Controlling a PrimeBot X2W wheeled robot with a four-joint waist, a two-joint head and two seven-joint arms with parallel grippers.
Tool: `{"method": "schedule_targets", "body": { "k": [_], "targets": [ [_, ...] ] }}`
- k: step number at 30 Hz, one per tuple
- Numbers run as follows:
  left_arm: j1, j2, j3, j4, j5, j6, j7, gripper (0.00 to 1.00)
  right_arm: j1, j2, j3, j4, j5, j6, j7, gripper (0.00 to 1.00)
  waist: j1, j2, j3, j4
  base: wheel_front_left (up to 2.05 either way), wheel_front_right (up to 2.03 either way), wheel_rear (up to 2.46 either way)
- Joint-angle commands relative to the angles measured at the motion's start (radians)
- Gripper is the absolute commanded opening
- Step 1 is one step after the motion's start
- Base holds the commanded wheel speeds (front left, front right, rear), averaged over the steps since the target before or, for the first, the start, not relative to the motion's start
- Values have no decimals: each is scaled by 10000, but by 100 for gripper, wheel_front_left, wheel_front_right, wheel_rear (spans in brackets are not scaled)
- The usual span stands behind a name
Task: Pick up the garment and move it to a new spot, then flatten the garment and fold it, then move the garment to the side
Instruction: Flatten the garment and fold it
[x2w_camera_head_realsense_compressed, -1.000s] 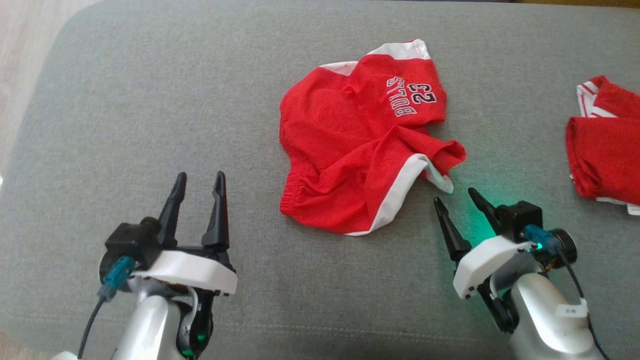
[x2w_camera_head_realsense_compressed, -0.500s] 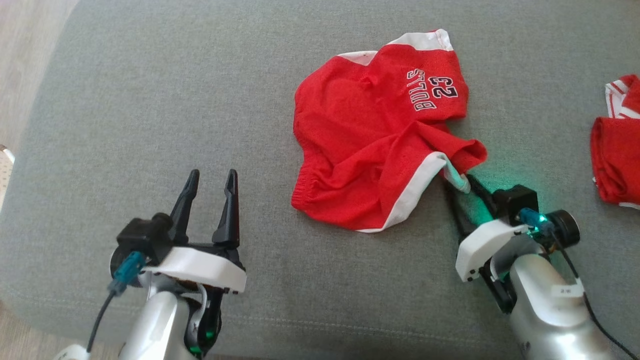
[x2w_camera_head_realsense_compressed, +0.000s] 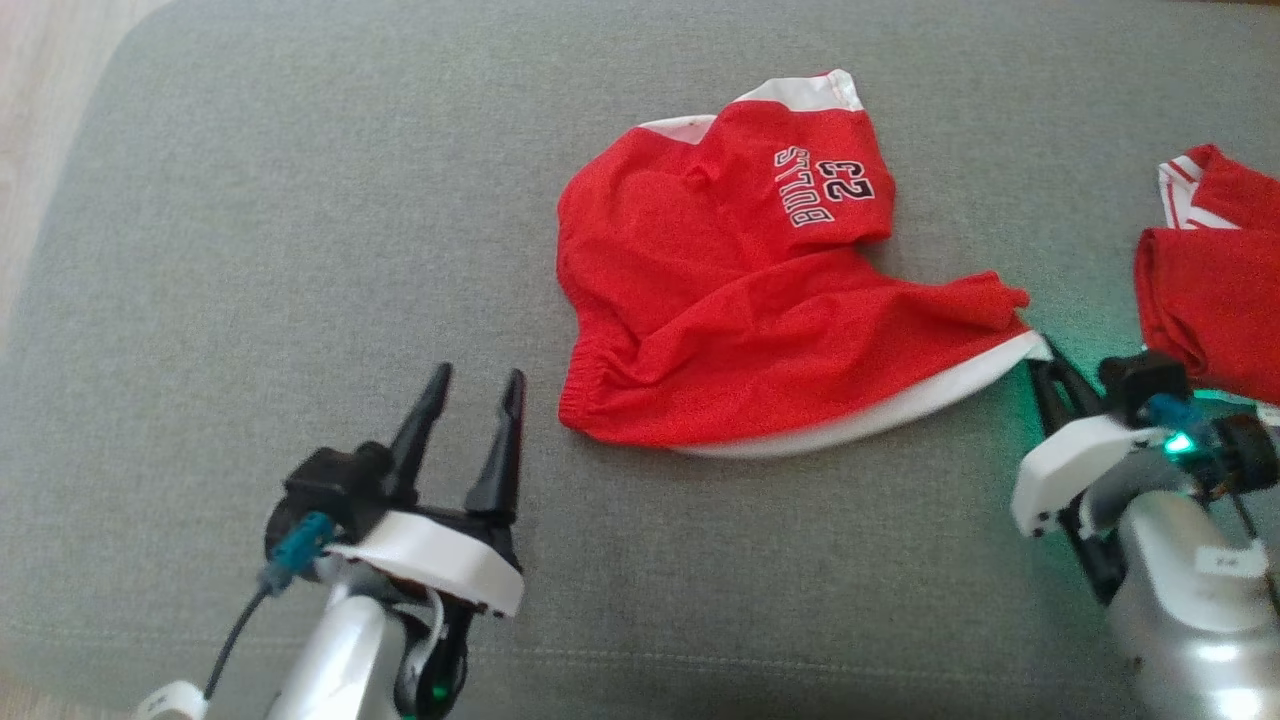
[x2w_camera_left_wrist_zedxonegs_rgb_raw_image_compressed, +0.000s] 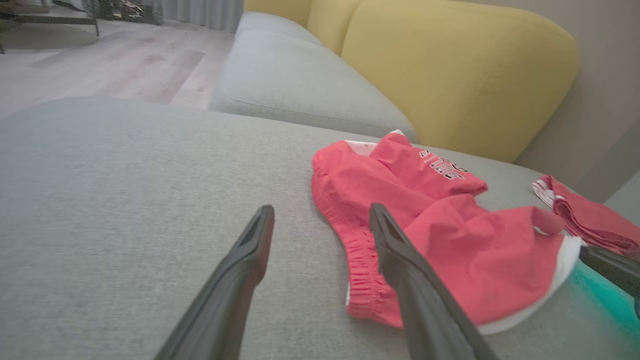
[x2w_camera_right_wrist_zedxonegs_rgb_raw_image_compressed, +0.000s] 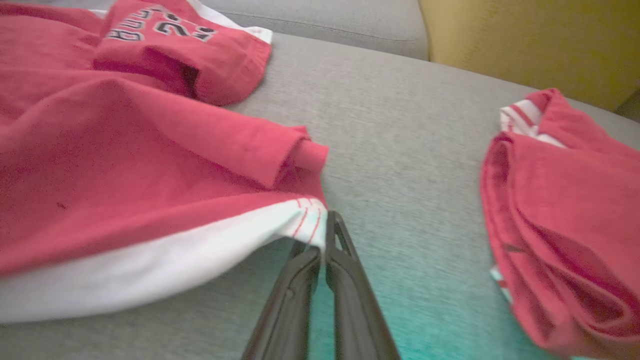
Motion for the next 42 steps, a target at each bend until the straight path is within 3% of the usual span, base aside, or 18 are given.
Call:
{"method": "schedule_targets", "body": {
  "k": [1, 9, 19, 23, 40, 41, 42],
  "targets": [
    [-345, 61, 192, -224, 45, -104, -59, 100, -456, -147, 49, -202, -122, -9, 51, 0, 0, 0, -9, -47, 0, 0, 0],
    [-523, 251, -833, 541, 832, -641, -59, 100, -875, -266, -427, 225, -373, -9, 623, 0, 0, 0, 95, -205, 0, 0, 0],
    [-1287, 900, -2302, 1677, 1397, -712, -59, 100, -1246, -125, -196, 583, -67, -9, 638, 0, 0, 0, 219, -310, 0, 0, 0],
    [-1770, 882, -2562, 2657, 1575, -713, -59, 100, -1357, -85, -68, 675, 20, -9, 603, 0, 0, 0, 260, -420, 0, 0, 0],
    [-2531, 568, -2753, 3329, 1086, -714, -59, 100, -1593, -62, 349, 835, 307, -9, 470, 0, 0, 0, 390, -723, 0, 0, 0],
    [-2545, 567, -2794, 3327, 1038, -714, -59, 92, -1601, -67, 378, 835, 329, -9, 467, 0, 0, 0, 391, -723, 0, 0, 0],
    [-2558, 566, -2831, 3323, 993, -714, -59, 46, -1608, -73, 408, 833, 352, -9, 465, 0, 0, 0, 389, -720, 0, 0, 0]
  ]
}}
